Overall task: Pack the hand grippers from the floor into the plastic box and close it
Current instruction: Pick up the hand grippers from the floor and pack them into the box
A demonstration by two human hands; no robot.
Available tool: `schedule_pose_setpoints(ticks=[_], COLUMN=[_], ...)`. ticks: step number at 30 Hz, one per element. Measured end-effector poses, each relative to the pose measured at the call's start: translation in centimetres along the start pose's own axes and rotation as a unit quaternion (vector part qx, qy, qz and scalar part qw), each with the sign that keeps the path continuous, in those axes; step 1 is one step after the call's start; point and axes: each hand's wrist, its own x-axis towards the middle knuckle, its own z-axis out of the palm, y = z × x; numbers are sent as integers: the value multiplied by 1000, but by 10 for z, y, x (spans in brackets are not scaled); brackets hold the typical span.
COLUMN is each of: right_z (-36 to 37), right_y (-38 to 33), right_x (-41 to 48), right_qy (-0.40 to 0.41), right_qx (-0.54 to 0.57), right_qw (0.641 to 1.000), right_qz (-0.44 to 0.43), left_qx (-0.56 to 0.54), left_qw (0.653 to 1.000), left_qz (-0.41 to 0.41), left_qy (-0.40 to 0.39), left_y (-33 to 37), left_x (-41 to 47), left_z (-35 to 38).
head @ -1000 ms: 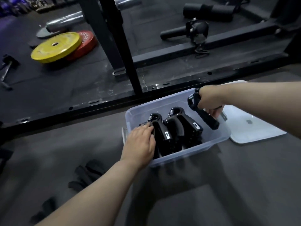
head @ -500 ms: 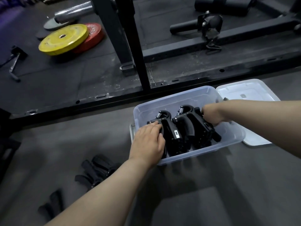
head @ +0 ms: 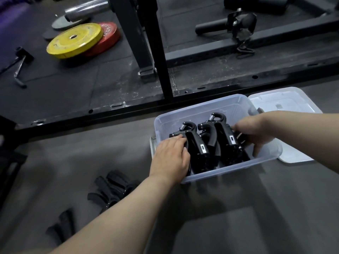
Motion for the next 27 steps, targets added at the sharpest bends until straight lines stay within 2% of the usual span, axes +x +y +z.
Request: schedule_pose_setpoints(ticks=[5,10,16,21,24,27], right_z=[1,2,14,15,25,37], right_y=[-2,0,-12,-12,-21,-37], right_x=[4,6,18,15,12,7], right_qy=[10,25,105,131,240,352], right_qx=[41,33,84,39,-3,-116], right_qw=[999,999,988,990,966,903], right_qz=[14,6,-70,-44,-98,-218], left_qx=[2,-1,-19,-23,-46,-85], left_qw=[1000,1000,1000,1000,999,994], left_qz=[-2,-8,-11,-1,-5,-25], left_qy=[-3,-5,3,14,29,64], left_y=[1,1,4,4,2,0], left_x=[1,0,-2,-3,-3,-8], left_z=[0,-1,-6,-7,-6,-5])
